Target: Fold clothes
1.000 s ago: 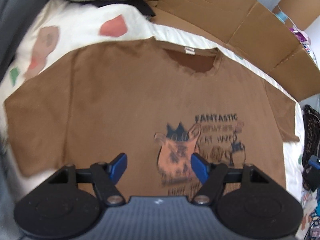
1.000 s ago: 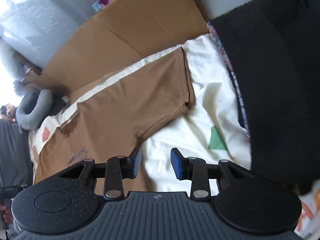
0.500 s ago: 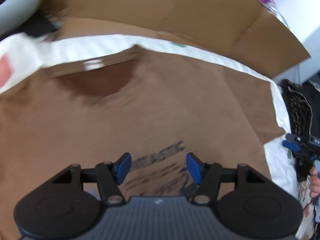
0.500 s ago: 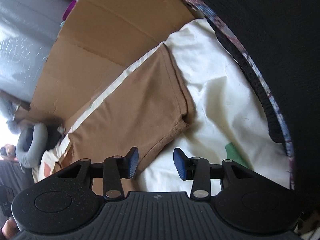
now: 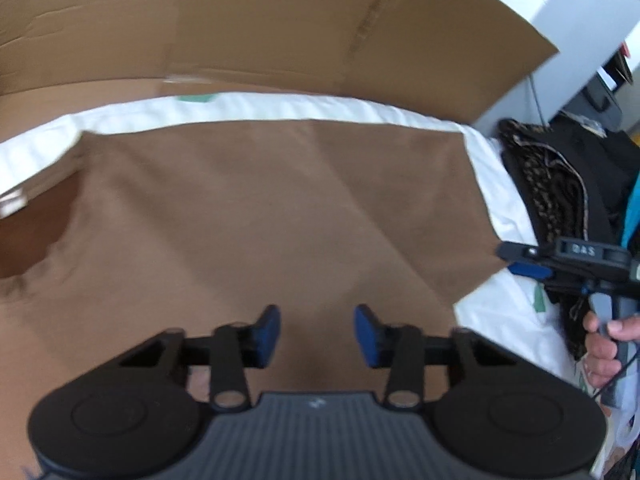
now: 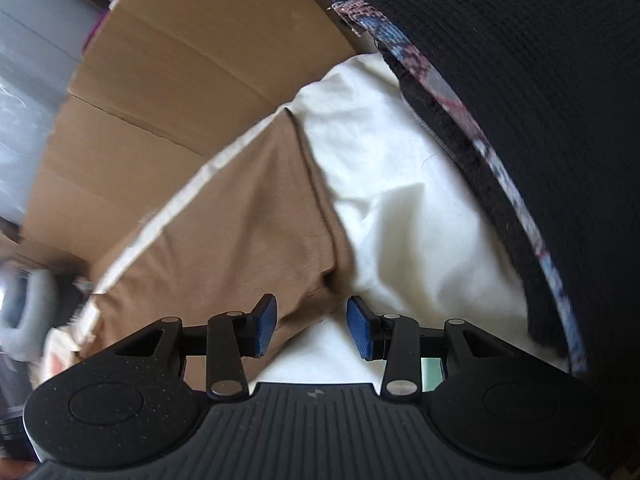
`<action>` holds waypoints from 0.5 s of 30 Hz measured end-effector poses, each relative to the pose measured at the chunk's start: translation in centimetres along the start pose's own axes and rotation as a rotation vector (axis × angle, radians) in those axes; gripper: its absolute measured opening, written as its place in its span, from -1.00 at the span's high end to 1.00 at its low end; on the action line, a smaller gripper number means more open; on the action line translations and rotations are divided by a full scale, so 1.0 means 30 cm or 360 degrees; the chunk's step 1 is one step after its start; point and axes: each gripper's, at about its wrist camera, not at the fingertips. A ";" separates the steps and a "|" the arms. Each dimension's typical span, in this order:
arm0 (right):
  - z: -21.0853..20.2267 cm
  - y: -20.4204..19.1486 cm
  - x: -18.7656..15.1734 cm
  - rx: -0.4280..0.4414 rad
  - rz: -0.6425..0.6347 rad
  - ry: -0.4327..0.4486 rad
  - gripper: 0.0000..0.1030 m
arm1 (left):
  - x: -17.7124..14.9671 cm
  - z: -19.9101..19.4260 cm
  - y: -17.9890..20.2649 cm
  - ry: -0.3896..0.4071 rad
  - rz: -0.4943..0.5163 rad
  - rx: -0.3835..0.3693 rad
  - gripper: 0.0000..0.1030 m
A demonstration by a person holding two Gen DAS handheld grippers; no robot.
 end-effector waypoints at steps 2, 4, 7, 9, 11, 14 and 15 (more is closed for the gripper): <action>0.013 0.000 0.003 -0.0027 0.0004 -0.0012 0.12 | 0.008 0.033 0.042 -0.0016 0.0030 -0.0035 0.59; 0.024 -0.005 0.001 -0.0049 0.0000 -0.0015 0.14 | 0.015 0.062 0.088 -0.0023 0.0077 -0.0059 0.66; 0.040 -0.020 -0.003 -0.0097 -0.0059 -0.0025 0.79 | 0.014 0.099 0.150 -0.0035 0.0130 -0.0088 0.77; 0.045 -0.027 -0.003 -0.0097 -0.0094 -0.0033 0.91 | 0.001 0.119 0.182 -0.0048 0.0149 -0.0104 0.82; 0.049 -0.033 0.001 -0.0095 -0.0127 -0.0033 0.92 | -0.013 0.130 0.208 -0.0053 0.0150 -0.0117 0.83; 0.043 -0.044 0.019 -0.0064 -0.0156 -0.0012 0.93 | -0.025 0.143 0.240 -0.0065 0.0142 -0.0138 0.83; 0.039 -0.045 0.027 -0.0056 -0.0155 -0.0003 0.93 | -0.030 0.147 0.251 -0.0069 0.0162 -0.0140 0.83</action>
Point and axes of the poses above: each gripper's, at about its wrist camera, not at the fingertips, and z roughly the way its jaws point, y to its right, x to its top, and after that the axes turned 6 degrees about x, right-handed
